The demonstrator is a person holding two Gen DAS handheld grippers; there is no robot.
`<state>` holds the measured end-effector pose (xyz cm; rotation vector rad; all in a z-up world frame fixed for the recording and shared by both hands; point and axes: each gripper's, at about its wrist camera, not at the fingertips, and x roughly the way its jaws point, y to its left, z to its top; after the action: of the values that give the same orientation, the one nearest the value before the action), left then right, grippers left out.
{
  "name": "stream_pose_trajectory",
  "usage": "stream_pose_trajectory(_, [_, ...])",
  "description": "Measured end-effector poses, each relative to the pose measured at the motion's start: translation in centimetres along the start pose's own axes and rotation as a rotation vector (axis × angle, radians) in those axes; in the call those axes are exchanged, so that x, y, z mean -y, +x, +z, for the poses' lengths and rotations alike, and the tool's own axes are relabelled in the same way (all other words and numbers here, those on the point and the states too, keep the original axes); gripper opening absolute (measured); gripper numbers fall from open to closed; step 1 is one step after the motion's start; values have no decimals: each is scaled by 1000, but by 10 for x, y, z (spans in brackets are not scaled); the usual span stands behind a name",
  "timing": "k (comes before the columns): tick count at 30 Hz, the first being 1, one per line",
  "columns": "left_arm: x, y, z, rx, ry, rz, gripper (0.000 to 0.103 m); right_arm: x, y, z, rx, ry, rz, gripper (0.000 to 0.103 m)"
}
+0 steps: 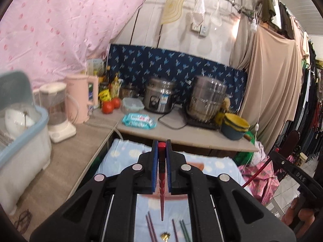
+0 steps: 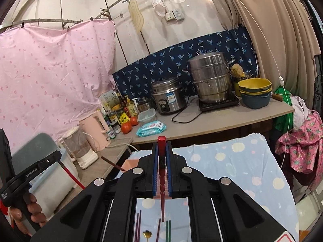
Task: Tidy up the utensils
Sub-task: 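Carry both chopsticks up into the pink holder and open both tools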
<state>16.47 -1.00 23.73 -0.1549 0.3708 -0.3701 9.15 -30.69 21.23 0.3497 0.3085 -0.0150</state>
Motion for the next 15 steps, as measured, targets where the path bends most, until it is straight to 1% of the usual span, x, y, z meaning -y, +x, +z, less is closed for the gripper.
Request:
stream_pose_trajectory(4, [12, 9, 28, 70, 12, -15, 7, -8, 12, 25, 64, 7, 16, 7])
stream_pose_trajectory(7, [15, 24, 46, 101, 11, -7, 7, -13, 26, 42, 102, 20, 28, 7])
stream_pose_trajectory(10, [16, 38, 56, 128, 18, 16, 7, -17, 41, 54, 131, 26, 34, 7])
stream_pose_trajectory(13, [14, 58, 64, 136, 15, 27, 7, -17, 62, 60, 124, 38, 38, 7])
stream_pose_trajectory(15, [11, 71, 64, 131, 9, 34, 7, -16, 77, 58, 106, 49, 44, 7])
